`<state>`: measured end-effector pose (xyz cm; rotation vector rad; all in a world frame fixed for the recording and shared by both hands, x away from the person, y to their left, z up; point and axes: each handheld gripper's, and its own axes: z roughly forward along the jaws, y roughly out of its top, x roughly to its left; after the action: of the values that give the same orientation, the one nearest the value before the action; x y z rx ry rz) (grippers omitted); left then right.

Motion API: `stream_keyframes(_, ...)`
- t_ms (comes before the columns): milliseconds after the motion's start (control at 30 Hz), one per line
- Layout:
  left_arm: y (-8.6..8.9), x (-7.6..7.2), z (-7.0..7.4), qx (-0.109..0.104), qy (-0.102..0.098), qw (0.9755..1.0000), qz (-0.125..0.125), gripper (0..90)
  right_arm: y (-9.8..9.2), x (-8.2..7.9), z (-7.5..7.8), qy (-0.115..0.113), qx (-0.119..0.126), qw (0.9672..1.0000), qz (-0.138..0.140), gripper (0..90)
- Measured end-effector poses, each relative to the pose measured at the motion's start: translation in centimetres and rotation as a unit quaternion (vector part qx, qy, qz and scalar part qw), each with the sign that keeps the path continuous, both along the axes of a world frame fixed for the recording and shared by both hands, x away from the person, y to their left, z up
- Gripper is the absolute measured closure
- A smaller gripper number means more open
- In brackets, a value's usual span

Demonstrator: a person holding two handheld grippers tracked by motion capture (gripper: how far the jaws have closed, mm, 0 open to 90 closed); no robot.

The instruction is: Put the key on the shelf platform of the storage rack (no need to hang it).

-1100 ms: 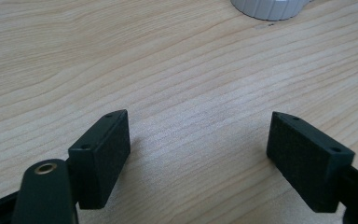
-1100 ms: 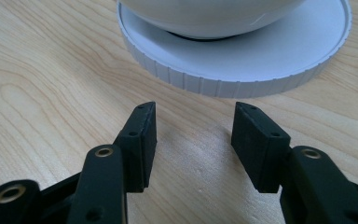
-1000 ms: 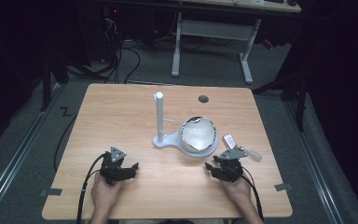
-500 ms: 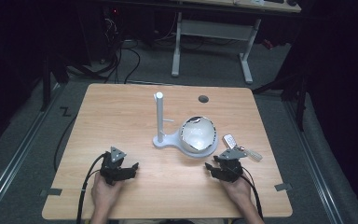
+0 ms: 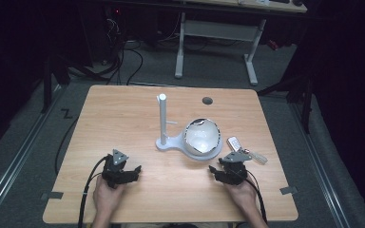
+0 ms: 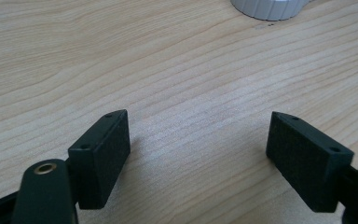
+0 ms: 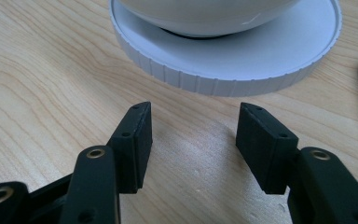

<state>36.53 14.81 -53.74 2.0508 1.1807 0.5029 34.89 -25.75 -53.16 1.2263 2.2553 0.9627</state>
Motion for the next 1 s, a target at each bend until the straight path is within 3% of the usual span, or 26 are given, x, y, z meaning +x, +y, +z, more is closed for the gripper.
stream_keyframes(367,0.0,0.0,0.0,0.0,0.0,1.0,0.0,22.1,0.1,0.0,0.0,0.001,0.001,1.0,-0.008,44.7)
stream_keyframes(833,0.0,0.0,0.0,0.0,0.0,1.0,0.0,22.1,-0.5,-0.8,0.7,-0.02,-0.004,0.9996,-0.021,50.0)
stream_keyframes(1000,0.0,0.0,0.0,0.0,0.0,1.0,0.0,22.1,-1.0,-0.9,0.8,-0.018,0.005,0.9995,-0.025,51.0)
